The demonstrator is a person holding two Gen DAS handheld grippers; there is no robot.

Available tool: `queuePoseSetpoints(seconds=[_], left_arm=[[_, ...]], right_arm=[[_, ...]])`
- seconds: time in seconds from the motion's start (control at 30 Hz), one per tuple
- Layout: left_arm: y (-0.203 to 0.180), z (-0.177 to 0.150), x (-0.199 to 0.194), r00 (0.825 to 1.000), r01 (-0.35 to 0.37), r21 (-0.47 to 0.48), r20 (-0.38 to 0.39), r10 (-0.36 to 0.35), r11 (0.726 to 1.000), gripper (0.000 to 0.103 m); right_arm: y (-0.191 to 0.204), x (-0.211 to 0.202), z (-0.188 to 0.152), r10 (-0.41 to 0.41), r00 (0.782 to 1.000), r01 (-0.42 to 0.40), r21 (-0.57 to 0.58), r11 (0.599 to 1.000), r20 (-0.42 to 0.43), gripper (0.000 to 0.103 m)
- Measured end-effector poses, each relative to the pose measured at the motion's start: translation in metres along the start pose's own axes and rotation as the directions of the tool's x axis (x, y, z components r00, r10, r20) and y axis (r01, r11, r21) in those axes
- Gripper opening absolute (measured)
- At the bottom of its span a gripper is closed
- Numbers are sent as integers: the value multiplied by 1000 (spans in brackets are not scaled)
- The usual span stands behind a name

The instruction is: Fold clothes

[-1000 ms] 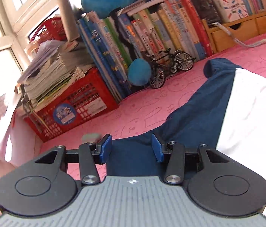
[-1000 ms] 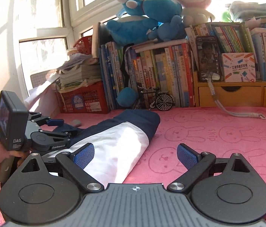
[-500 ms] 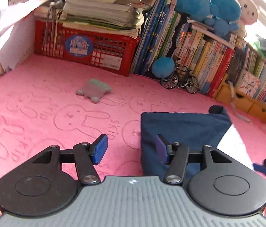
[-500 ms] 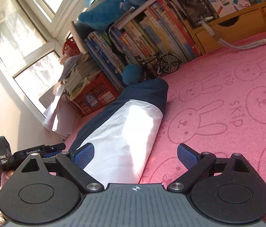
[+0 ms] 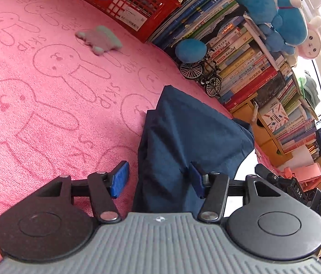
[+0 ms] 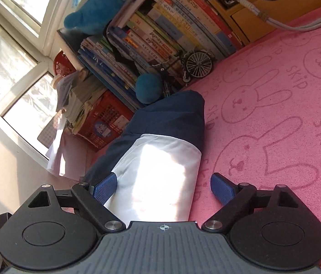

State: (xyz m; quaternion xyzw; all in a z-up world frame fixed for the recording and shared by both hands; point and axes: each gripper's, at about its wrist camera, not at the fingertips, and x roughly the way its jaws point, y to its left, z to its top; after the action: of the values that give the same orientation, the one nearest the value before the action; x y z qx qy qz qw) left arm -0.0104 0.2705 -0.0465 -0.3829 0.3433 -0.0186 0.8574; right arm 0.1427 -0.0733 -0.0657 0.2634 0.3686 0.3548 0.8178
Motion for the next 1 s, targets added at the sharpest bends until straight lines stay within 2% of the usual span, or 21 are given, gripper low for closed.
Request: queuePoseSetpoints(seconds=[0.1,0.2,0.27,0.33,0.47,0.53,0.63,0.7,0.77,0.8,0.83,0.87,0.93,1.0], left_arm=[[19,-1,0,997,74,-112,-22,-77,991,30],[31,-4,1,992,120,-164,-16,-124,979,22],[31,-4,3,990,134,-164,-14,-138,977,20],[28,-3,8,989,142,-175,-26,-148,974,19],[0,7,37,982,162,-139,-78,-174,977,19],[-17,12,54,977,173,-108,-106,-185,979,19],[-48,16,84,970,198,-47,-137,-203,979,19],[-63,12,104,967,197,-25,-161,-199,980,20],[-70,6,109,971,188,4,-153,-185,982,22],[-70,4,105,975,178,29,-144,-172,984,23],[-70,2,100,978,166,58,-134,-157,984,25],[-70,0,95,982,154,86,-124,-143,984,27],[-63,-1,83,986,138,89,-106,-129,986,29],[-59,1,69,994,84,102,-74,-76,991,34]], right_arm=[[-1,19,10,41,999,-41,-13,999,-27,91],[-7,31,20,98,994,-95,52,994,-55,84],[-20,32,25,159,986,-148,170,974,-58,60],[-33,29,28,185,982,-168,262,950,-41,51],[-40,13,38,193,981,-187,279,942,5,48],[-47,0,53,183,982,-187,282,941,41,48],[-60,-20,85,102,991,-122,260,958,88,48],[-67,-28,103,-20,995,-2,219,976,99,55],[-74,-36,116,-201,974,181,178,967,102,60],[-77,-43,117,-256,961,239,151,959,106,62],[-78,-49,115,-289,951,276,120,954,109,68],[-74,-55,107,-286,952,278,83,957,107,73],[-67,-67,92,-278,955,279,7,960,102,75],[-60,-79,76,-272,957,279,-68,958,97,76]])
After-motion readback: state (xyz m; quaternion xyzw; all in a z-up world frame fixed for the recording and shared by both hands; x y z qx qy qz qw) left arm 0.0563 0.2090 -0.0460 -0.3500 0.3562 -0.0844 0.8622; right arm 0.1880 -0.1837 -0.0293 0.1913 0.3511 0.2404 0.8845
